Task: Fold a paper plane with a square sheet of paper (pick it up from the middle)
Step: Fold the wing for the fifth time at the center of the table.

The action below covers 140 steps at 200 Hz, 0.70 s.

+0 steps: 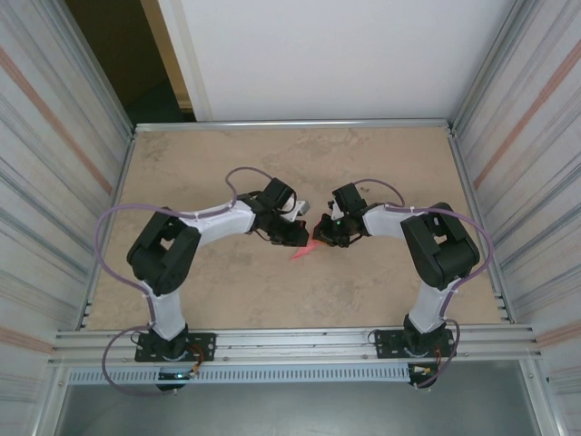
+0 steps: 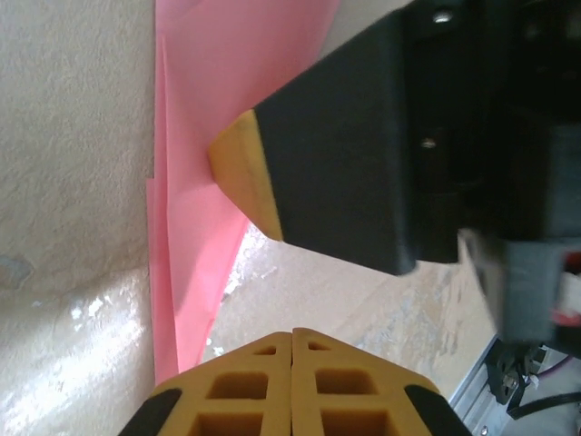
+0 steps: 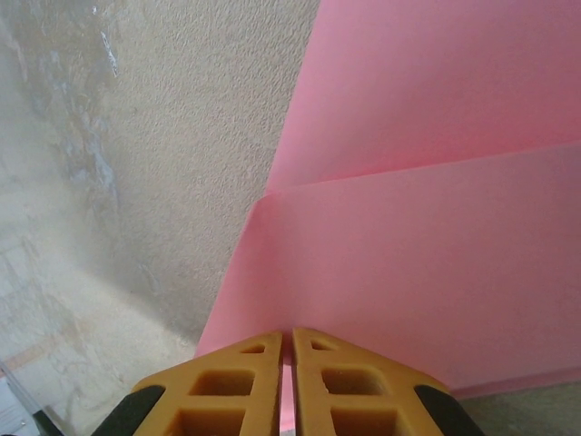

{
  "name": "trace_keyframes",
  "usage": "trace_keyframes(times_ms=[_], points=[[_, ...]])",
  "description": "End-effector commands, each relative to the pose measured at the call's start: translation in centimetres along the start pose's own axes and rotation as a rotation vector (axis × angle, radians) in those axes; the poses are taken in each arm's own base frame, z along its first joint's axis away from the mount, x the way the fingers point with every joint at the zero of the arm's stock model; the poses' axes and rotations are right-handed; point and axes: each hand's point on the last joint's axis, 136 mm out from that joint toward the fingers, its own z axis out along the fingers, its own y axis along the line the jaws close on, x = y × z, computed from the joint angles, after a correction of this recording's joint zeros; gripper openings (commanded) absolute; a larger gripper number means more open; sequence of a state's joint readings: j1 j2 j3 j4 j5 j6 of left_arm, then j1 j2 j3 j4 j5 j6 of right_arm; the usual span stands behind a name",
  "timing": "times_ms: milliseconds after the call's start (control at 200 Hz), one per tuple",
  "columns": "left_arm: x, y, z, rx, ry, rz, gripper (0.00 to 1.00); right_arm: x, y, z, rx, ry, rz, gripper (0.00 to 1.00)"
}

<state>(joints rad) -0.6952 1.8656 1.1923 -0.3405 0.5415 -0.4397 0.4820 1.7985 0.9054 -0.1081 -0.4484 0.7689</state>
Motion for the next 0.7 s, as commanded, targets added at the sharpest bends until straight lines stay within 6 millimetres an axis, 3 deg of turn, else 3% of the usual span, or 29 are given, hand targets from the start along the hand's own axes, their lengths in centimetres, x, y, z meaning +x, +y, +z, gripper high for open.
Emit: trace_keyframes(times_ms=[0,195,697], points=[[-0.4,-0.3,0.7,0.017,0.027,-0.007,0.05,1.3,-3.1,1.0,0.089,0.050,0.021,0.11],[0.0,0.5,1.9,-0.001,0.068,-0.024,0.04,1.2,-3.0,1.0,0.085,0.051,0.009,0.11],[1.4,2.1,2.8,-0.040,0.117,-0.062,0.03,0.7,-1.4,0.5,0.034,0.032,-0.047,0.14]])
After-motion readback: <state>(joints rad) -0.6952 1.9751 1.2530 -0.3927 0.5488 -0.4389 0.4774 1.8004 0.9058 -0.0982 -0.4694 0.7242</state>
